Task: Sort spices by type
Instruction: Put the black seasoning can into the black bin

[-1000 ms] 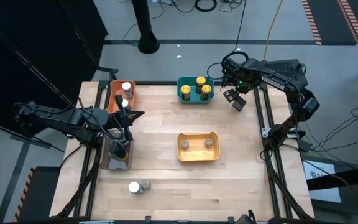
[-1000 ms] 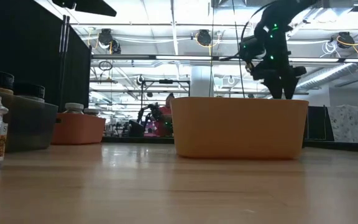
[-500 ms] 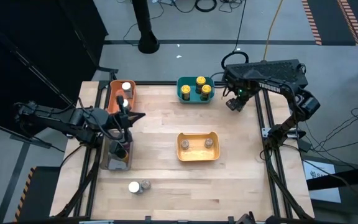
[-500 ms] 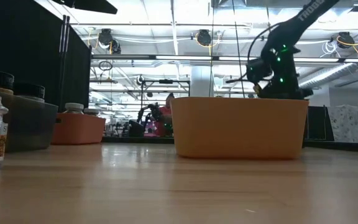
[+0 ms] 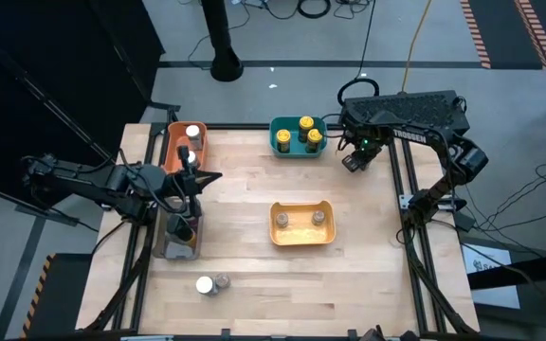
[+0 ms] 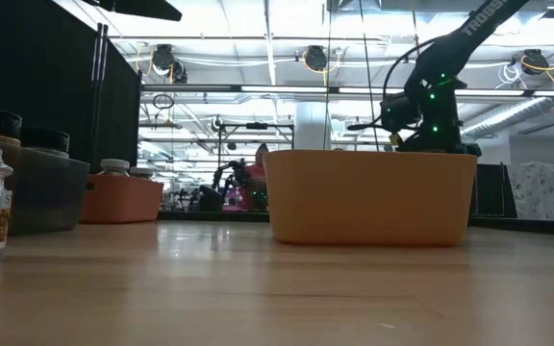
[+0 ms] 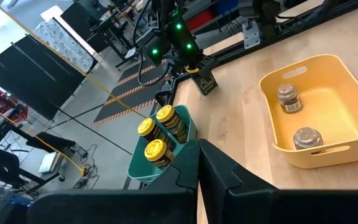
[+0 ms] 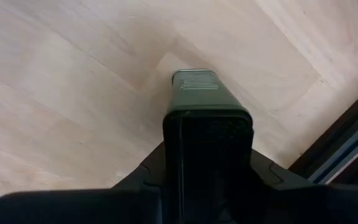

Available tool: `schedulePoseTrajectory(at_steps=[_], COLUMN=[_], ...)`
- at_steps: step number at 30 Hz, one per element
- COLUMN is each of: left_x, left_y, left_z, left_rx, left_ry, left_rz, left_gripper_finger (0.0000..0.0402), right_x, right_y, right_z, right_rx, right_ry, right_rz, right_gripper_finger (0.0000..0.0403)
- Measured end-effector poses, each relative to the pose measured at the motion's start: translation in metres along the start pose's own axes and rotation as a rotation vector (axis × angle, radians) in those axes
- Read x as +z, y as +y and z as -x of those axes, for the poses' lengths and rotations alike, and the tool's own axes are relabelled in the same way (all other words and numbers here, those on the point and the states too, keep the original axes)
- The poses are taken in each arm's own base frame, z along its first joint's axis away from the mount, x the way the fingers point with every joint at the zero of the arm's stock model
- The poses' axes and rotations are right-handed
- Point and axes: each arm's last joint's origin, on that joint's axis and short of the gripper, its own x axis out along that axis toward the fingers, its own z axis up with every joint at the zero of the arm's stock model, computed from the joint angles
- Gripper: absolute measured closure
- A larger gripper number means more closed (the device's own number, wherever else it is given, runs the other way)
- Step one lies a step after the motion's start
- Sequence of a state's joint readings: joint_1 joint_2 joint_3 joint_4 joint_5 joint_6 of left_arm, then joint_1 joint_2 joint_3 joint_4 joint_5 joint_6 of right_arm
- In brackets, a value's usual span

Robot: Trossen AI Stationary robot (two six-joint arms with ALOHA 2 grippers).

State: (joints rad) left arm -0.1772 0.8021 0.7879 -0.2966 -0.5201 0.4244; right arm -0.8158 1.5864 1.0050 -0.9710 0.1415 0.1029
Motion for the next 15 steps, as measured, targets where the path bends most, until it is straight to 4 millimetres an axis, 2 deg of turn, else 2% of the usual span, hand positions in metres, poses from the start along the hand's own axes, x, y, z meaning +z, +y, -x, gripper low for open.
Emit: schedulePoseTrajectory(at_steps=[4,6,10,15], left_x=[0.000,0.000,0.001,0.004], left_y=[-0.001,-0.002,-0.007,-0.012], left_z=[-0.001,-0.002,-0.006,-0.014], left_rx=[-0.003,-0.024,-0.124,-0.155], left_ry=[0.003,-0.004,-0.032,-0.047], left_rz=[0.002,0.019,0.015,0.065], left_gripper_finger=[0.0393,0.0393,0.0393,0.0393], right_x=[-0.003,-0.008,-0.017,-0.043], right_y=[0.000,0.001,0.009,0.041], right_z=[0.002,0.009,0.045,0.103], right_rx=[0.011,0.010,0.013,0.021], right_ry=[0.015,0.036,-0.028,-0.163], right_rz=[0.009,0.017,0.022,0.061], right_gripper_finger=[0.0305,0.0305,0.0305,0.0305])
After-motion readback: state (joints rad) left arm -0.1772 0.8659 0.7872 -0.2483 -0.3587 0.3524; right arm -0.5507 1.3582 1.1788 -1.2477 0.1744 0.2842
